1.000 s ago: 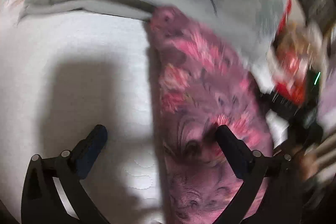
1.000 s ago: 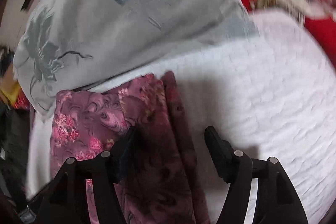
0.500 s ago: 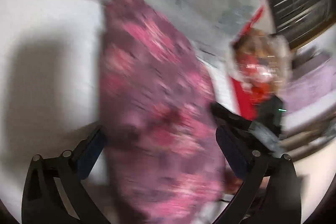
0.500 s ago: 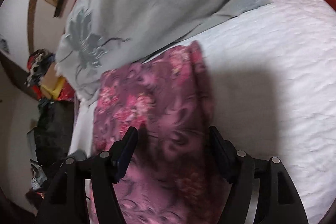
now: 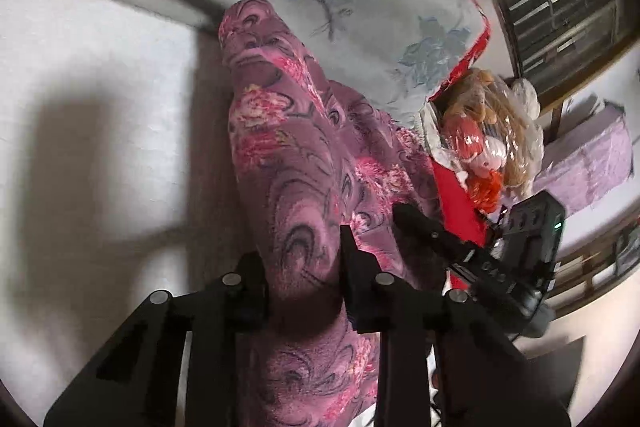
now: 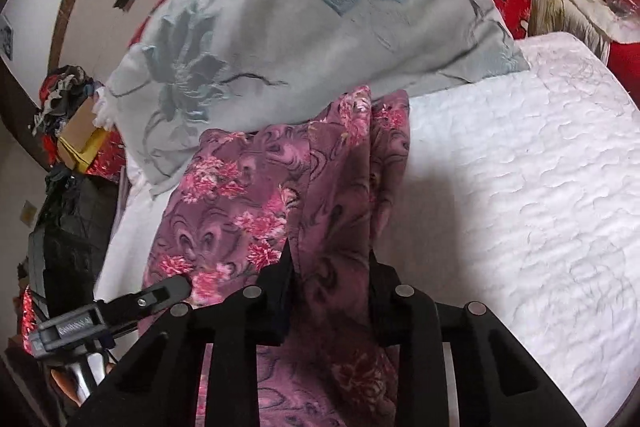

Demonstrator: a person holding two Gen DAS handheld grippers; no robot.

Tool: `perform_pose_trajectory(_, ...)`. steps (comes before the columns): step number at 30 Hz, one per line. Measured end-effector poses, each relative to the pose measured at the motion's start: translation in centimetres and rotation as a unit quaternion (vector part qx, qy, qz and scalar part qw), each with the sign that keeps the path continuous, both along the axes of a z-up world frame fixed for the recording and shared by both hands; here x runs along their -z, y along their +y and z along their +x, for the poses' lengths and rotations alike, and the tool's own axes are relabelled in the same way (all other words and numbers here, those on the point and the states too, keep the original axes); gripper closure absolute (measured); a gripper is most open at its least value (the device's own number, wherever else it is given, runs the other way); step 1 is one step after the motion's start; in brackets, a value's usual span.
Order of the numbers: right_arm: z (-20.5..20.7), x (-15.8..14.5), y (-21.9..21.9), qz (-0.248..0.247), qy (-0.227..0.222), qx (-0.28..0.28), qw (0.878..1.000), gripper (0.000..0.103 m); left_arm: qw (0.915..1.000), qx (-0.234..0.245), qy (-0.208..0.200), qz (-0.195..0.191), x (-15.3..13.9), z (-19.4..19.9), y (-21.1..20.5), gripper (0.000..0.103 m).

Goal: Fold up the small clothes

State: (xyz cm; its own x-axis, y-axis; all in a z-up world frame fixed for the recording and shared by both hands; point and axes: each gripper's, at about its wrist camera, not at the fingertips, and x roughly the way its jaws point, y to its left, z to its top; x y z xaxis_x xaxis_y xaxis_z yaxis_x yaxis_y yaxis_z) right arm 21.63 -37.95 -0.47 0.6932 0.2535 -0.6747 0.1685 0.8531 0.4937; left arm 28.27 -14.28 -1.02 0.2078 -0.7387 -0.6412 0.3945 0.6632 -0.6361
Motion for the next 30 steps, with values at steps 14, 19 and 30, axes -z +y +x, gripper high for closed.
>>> perform_pose_trajectory(14,-5.8,2.3,10.7,0.045,0.017,-0.082,0.995,0.075,0.9941,-0.068,0.03,0.08,0.8,-7.3,11.9,0.073)
perform_pose_trajectory(19,-6.2,3.1,9.4,0.045,0.042,-0.043,0.997,0.06,0.9894,-0.089,0.054,0.102,2.0,-7.3,14.2,0.05)
perform_pose_trajectory(30,-0.3,0.1,12.4,-0.086,-0.025,-0.08,0.993,0.068,0.9615,-0.069,-0.092,0.25,-0.3,-0.3,6.5,0.039)
